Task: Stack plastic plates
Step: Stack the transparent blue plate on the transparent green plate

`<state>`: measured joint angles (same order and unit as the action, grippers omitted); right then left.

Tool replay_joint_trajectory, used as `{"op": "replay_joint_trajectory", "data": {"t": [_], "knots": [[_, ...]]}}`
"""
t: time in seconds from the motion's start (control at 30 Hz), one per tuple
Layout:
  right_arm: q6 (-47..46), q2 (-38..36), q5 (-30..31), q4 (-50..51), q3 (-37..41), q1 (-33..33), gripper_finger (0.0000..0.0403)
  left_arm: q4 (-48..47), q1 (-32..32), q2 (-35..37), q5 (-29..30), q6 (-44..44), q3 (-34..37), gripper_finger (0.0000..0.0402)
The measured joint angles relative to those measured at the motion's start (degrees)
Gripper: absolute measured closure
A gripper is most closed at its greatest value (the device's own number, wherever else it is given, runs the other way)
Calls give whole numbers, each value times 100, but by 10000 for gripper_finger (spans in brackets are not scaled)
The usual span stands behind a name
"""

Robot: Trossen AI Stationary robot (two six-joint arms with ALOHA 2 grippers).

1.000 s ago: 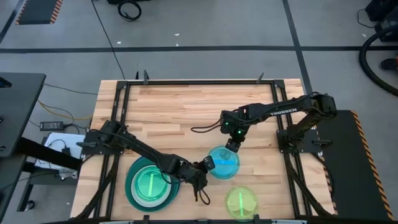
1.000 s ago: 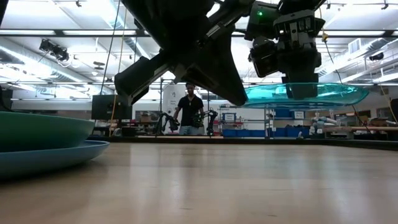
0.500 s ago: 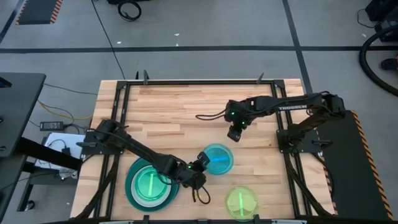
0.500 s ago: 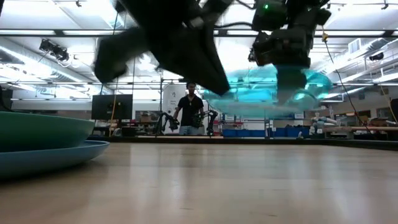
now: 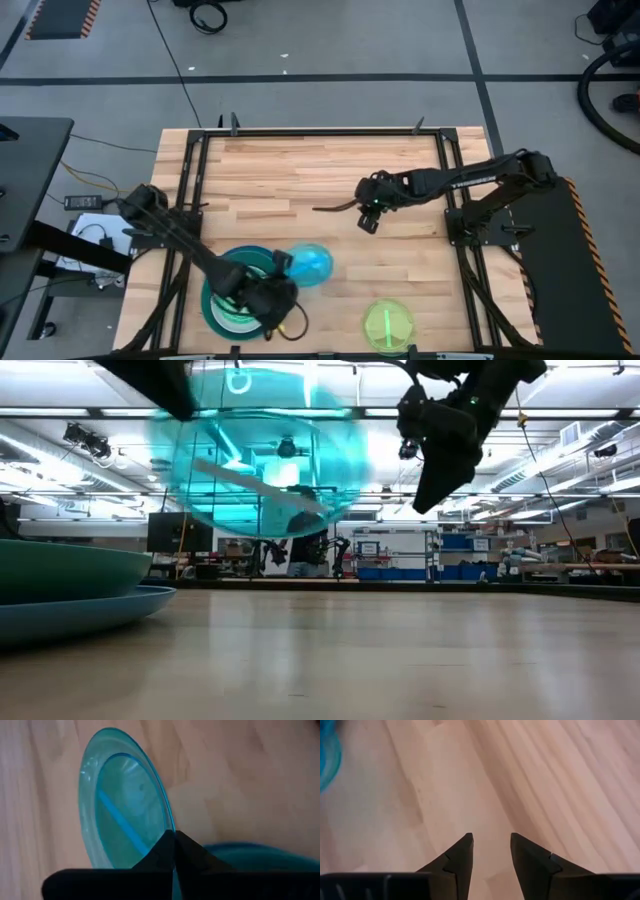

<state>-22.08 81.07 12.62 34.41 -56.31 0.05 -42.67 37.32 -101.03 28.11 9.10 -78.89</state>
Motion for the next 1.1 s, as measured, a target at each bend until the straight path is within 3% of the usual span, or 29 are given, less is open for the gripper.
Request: {"op": "replay_joint_trajectory", "data": {"t": [0.2, 0.33, 0.53, 1.1], "knots": [[-10, 40, -12, 140, 87, 60, 263, -1295, 257, 437, -254, 2225, 1, 389], [-331, 39, 7, 237, 87, 13, 263, -1551, 466, 472, -621, 3355, -3, 389], [-999, 40, 415, -141, 119, 240, 265, -1530, 979, 338, -667, 4005, 7, 389], [-2277, 42, 744, -437, 137, 1384, 265, -1701, 1958, 280, -742, 5372, 0, 397]]}}
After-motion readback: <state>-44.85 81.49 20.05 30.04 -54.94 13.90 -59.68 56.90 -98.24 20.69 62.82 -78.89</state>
